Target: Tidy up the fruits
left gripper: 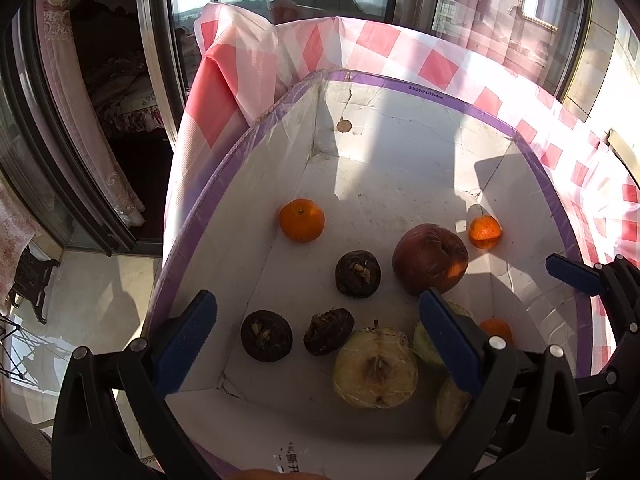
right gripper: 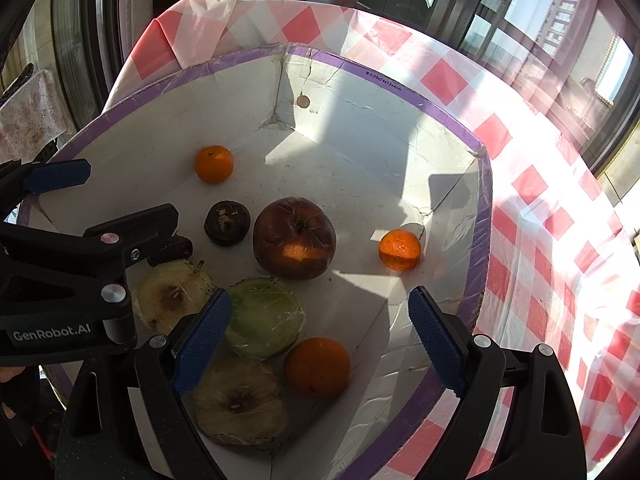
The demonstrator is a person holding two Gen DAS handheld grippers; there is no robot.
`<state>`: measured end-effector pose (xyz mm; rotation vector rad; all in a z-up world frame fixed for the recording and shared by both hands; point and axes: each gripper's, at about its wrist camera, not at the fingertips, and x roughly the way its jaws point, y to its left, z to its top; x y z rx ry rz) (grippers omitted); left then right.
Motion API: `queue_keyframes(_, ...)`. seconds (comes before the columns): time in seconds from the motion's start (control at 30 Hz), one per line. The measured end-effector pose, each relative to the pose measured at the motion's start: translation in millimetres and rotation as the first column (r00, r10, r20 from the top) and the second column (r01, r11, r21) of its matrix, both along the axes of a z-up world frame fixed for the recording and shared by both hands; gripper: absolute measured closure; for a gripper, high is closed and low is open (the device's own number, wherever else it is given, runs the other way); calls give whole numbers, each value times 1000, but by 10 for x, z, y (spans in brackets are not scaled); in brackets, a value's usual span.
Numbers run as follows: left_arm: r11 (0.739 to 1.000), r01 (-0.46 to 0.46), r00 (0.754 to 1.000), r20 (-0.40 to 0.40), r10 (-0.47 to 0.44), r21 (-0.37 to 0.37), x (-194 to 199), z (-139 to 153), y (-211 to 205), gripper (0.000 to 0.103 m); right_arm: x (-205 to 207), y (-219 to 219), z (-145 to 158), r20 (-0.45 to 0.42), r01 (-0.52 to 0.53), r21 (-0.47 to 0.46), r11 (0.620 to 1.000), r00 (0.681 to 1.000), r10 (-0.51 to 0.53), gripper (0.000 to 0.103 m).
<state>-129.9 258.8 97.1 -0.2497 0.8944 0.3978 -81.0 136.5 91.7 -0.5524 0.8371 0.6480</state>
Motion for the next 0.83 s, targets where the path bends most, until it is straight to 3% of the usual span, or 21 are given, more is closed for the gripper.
queue_keyframes(0.47,1000,5,1000,-5,-5,14,-4,-11,-13,2,-1,4,3,5,-1,1,1000,1000,1,16)
queue_keyframes(0.83,999,-34,995,-92,36,28,49,-48,-51,2,-11,-2,15,7,-15,24,1000,1000,15,16)
